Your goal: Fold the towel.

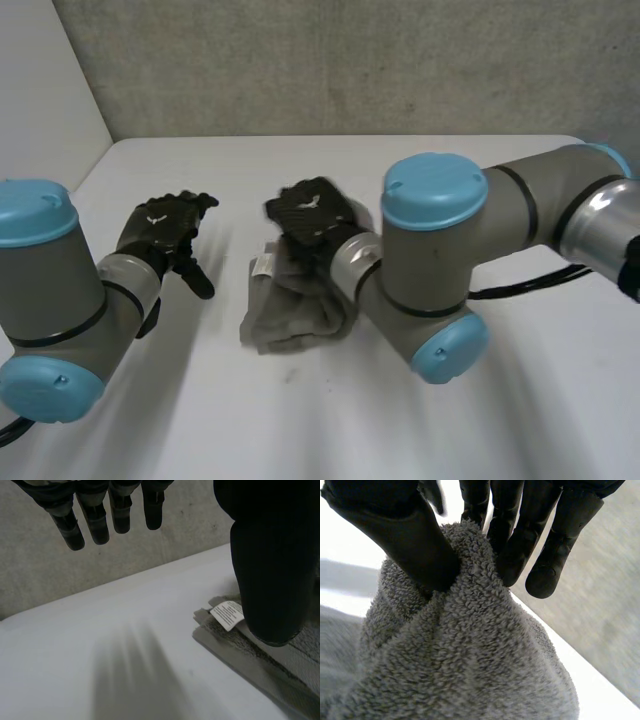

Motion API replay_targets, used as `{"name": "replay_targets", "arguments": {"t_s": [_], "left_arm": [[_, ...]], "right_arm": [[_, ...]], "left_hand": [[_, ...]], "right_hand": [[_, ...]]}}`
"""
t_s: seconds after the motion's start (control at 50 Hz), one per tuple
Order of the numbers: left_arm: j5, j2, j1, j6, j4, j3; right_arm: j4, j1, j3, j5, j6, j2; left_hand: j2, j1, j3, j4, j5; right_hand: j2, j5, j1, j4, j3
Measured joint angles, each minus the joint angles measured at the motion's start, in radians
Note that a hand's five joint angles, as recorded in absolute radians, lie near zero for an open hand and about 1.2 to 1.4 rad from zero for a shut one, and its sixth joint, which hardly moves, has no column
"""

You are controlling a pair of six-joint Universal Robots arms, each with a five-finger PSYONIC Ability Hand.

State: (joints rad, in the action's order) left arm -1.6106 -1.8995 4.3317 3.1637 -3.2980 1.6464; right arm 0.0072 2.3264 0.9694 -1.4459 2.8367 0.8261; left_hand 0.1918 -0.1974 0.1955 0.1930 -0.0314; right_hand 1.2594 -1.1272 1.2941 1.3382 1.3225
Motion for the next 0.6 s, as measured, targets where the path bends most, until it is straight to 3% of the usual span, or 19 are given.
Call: {"name": "replay_targets", "arguments": {"t_s": [0.12,0.2,0.22,0.26,0.3,0.32,0.36,0.48,0.6], "left_arm": [[-0.001,0.033,0.033,-0.003,0.000,0.002],[-0.001,0.049,0.049,-0.004,0.000,0.004],[-0.001,0.050,0.051,-0.004,0.000,0.004],[-0.001,0.055,0.055,-0.004,0.000,0.004],[-0.001,0.056,0.056,-0.004,0.000,0.004],[-0.001,0.057,0.057,-0.004,0.000,0.004],[0.000,0.057,0.057,-0.004,-0.001,0.003],[0.000,0.056,0.050,-0.003,-0.001,-0.004],[-0.001,0.049,0.023,-0.001,-0.001,-0.024]], "right_arm": [[0.074,0.074,-0.055,0.143,-0.088,-0.078],[0.122,0.106,-0.070,0.171,-0.178,-0.130],[0.128,0.109,-0.072,0.168,-0.192,-0.136],[0.146,0.118,-0.076,0.147,-0.238,-0.153],[0.152,0.119,-0.077,0.129,-0.255,-0.157],[0.156,0.120,-0.078,0.106,-0.267,-0.156],[0.157,0.119,-0.078,0.079,-0.274,-0.152],[0.134,0.105,-0.057,0.002,-0.211,-0.080],[0.098,0.041,0.033,-0.046,-0.006,0.067]], "left_hand": [[0.000,0.000,0.000,0.000,0.000],[0.000,0.000,0.000,0.000,0.000],[0.000,0.000,0.000,0.000,0.000],[0.000,0.000,0.000,0.000,0.000],[0.000,0.000,0.000,0.000,0.000],[0.000,0.000,0.000,0.000,0.000],[0.000,0.000,0.000,0.000,0.000],[-0.002,0.000,-0.001,0.000,0.000],[-0.005,0.005,-0.009,-0.006,0.001]], "right_hand": [[0.000,0.000,0.005,0.000,0.000],[-0.014,0.009,-0.011,-0.010,-0.009],[-0.046,0.044,-0.049,-0.062,-0.060],[-0.353,0.387,-0.373,-0.401,-0.391],[-0.554,0.593,-0.579,-0.597,-0.581],[-0.800,0.840,-0.828,-0.826,-0.825],[-0.961,1.035,-0.999,-1.025,-1.011],[-1.007,1.067,-1.062,-1.079,-1.080],[-1.007,1.067,-1.064,-1.079,-1.080]]}}
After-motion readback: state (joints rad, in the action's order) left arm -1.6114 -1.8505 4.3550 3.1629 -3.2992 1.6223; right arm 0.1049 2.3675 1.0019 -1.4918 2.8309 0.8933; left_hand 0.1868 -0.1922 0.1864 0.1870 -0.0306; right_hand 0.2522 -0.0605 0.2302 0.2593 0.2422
